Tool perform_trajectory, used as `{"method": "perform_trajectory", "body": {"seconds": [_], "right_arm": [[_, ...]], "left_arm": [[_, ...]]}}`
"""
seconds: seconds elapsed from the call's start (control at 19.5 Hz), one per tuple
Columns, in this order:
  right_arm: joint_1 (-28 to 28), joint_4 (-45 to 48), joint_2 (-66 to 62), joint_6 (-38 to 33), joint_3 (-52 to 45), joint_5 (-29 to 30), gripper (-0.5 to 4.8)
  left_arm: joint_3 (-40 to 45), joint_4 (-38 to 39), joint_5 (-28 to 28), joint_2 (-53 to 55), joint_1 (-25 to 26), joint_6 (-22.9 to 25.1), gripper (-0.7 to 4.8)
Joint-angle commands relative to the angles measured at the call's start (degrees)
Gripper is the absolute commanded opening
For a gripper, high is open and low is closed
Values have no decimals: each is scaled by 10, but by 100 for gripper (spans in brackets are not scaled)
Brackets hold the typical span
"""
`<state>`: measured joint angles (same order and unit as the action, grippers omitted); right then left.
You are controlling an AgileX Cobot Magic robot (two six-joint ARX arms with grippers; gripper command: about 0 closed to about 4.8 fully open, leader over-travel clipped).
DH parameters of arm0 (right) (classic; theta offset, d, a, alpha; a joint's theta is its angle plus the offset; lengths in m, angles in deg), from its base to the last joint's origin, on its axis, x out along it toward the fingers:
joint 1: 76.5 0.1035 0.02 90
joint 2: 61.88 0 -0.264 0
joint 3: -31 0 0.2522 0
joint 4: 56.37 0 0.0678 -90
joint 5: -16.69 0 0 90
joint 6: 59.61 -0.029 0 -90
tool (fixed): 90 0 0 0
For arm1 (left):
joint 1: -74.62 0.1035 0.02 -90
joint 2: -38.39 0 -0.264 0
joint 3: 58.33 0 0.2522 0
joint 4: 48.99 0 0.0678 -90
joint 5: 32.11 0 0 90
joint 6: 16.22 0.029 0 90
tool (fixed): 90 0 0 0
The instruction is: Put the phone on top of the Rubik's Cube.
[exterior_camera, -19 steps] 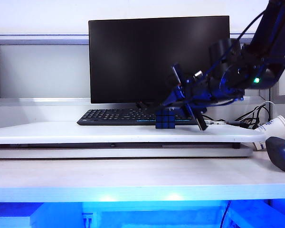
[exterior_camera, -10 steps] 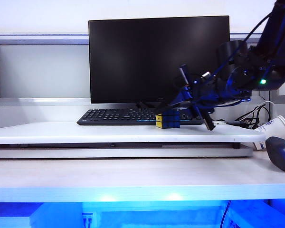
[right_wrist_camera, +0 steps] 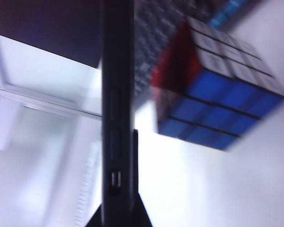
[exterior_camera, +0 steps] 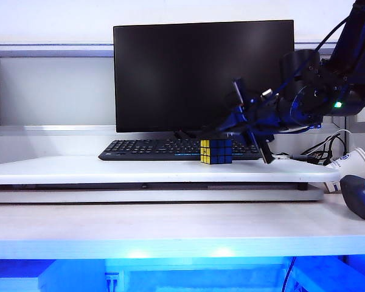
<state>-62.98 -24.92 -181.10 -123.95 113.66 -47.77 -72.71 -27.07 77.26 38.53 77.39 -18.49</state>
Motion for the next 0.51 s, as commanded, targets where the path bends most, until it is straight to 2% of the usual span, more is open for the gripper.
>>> {"method": "perform_trajectory", "body": {"seconds": [0.05,0.26,0.51], "right_arm": [[1,42,6,-17,16,4,-9],[1,24,-10,-24,63,17,-9],[1,-5,-10,-37,61,39,-9]], "left_arm": [[0,3,4,0,1,-1,-3],[0,3,4,0,1,-1,-3],[0,3,3,0,1,-1,-2]]}}
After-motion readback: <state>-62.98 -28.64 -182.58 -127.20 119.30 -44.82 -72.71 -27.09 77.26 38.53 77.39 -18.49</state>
